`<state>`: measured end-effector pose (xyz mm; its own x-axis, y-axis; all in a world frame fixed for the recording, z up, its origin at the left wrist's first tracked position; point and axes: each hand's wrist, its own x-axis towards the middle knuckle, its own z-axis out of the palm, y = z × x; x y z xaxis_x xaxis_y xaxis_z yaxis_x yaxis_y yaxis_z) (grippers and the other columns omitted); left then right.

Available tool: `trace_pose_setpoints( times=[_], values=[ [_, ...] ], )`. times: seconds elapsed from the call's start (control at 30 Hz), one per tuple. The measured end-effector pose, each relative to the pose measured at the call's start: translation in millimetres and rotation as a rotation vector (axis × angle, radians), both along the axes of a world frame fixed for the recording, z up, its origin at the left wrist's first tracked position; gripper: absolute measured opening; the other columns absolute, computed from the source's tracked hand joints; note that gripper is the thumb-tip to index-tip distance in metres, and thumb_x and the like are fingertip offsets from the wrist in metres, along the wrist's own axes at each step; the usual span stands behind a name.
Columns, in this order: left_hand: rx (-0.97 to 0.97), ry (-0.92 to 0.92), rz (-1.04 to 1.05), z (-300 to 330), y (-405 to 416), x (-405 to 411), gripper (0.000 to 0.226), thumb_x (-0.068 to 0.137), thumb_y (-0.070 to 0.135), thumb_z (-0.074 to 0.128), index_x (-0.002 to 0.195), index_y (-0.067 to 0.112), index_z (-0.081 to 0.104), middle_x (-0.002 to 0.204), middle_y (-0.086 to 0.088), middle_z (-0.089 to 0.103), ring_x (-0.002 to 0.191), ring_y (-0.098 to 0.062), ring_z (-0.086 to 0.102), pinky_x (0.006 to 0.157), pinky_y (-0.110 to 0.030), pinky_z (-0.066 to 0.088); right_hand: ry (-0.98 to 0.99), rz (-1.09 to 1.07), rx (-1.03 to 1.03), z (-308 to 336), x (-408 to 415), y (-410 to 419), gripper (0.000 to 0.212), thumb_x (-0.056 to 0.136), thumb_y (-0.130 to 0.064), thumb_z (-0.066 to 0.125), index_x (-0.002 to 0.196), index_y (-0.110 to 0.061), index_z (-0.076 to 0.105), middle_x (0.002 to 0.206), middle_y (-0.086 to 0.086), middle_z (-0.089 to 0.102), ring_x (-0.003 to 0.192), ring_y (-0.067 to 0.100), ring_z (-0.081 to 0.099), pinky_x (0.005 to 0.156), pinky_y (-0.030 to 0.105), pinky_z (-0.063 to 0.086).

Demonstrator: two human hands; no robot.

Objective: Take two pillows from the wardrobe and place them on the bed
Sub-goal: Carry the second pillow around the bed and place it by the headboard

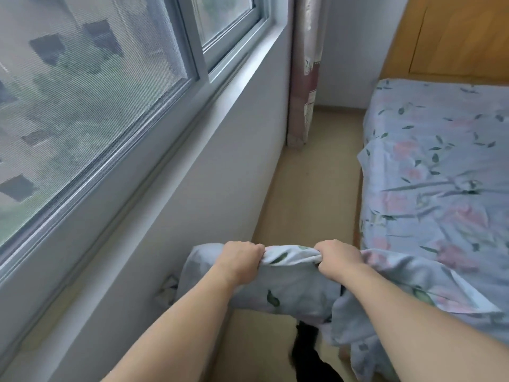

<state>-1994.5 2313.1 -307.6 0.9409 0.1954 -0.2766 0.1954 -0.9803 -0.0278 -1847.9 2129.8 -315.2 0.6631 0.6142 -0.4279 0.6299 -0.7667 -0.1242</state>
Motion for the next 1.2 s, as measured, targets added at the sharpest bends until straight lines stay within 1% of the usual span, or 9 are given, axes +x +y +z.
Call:
trace_pose_setpoints(
  times=[0.13,0.3,0.47,0.53,0.73,0.83,0.97,1.1,1.2],
  values=[
    [0.006,0.014,-0.015,-6.8,18.2,60.3,0.012,0.085,0.017,0.047,0.095,0.020,0.053,0.097,-0.003,0.067,0.087,-0.032,0.064,0.062,-0.032,0.036,0.018,-0.021,0.007,-9.8,56.6,15.2,0.022,0.082,-0.016,0.044,0.093,-0.024,0.061,0.096,-0.002,0.065,0.090,0.026,0.063,0.067,0.029,0.041],
    [0.021,0.005,-0.040,-5.5,36.1,146.2,0.014,0.084,0.016,0.046,0.095,0.020,0.053,0.097,-0.003,0.067,0.087,-0.031,0.064,0.061,-0.032,0.035,0.013,-0.053,0.038,-8.0,135.5,25.8,0.021,0.082,-0.016,0.045,0.092,-0.023,0.062,0.093,-0.002,0.066,0.088,0.026,0.063,0.065,0.028,0.041],
    [0.025,-0.037,-0.084,1.7,43.0,231.6,0.011,0.084,0.017,0.045,0.092,0.022,0.051,0.095,-0.002,0.067,0.086,-0.031,0.063,0.060,-0.031,0.032,0.008,-0.103,0.047,4.5,213.5,27.3,0.017,0.083,-0.016,0.045,0.089,-0.023,0.059,0.096,-0.001,0.066,0.089,0.026,0.062,0.065,0.027,0.040],
    [0.023,-0.043,-0.112,7.6,46.2,259.0,0.010,0.083,0.017,0.045,0.090,0.023,0.049,0.093,-0.002,0.067,0.083,-0.031,0.063,0.059,-0.031,0.031,-0.006,-0.120,0.050,11.7,238.4,28.7,0.014,0.083,-0.017,0.045,0.084,-0.024,0.057,0.095,-0.001,0.065,0.087,0.026,0.061,0.065,0.027,0.038],
    [0.036,-0.064,-0.164,16.6,67.3,336.7,0.010,0.082,0.015,0.044,0.083,0.025,0.042,0.091,-0.001,0.067,0.082,-0.030,0.063,0.057,-0.031,0.030,-0.013,-0.162,0.052,20.5,303.4,44.5,0.014,0.085,-0.016,0.046,0.083,-0.025,0.056,0.095,0.000,0.065,0.091,0.027,0.062,0.067,0.028,0.038],
    [0.032,-0.059,-0.191,11.7,85.5,379.4,0.009,0.081,0.015,0.045,0.083,0.024,0.044,0.091,-0.002,0.067,0.082,-0.031,0.064,0.056,-0.031,0.031,0.001,-0.188,0.043,16.9,340.9,60.4,0.015,0.085,-0.015,0.046,0.085,-0.024,0.058,0.094,0.000,0.065,0.086,0.025,0.060,0.067,0.028,0.039],
    [0.029,-0.046,-0.219,4.6,115.2,432.4,0.009,0.080,0.016,0.045,0.083,0.024,0.043,0.091,-0.002,0.067,0.081,-0.031,0.063,0.057,-0.031,0.032,0.011,-0.194,0.020,10.9,387.9,87.7,0.017,0.085,-0.013,0.045,0.088,-0.023,0.059,0.095,0.000,0.065,0.087,0.025,0.062,0.066,0.029,0.040],
    [0.030,-0.046,-0.242,2.6,155.0,494.1,0.011,0.081,0.016,0.045,0.089,0.022,0.050,0.093,-0.002,0.067,0.083,-0.031,0.064,0.058,-0.030,0.032,0.011,-0.222,0.006,13.8,445.6,125.2,0.015,0.085,-0.012,0.045,0.083,-0.024,0.055,0.095,0.001,0.066,0.082,0.024,0.059,0.065,0.028,0.040],
    [0.033,-0.056,-0.249,9.1,185.7,540.9,0.013,0.082,0.017,0.046,0.093,0.021,0.052,0.095,-0.002,0.067,0.086,-0.031,0.064,0.059,-0.031,0.032,0.001,-0.233,0.005,24.4,490.1,155.1,0.015,0.085,-0.013,0.045,0.083,-0.024,0.055,0.094,0.001,0.066,0.081,0.024,0.058,0.066,0.028,0.041]
  ],
)
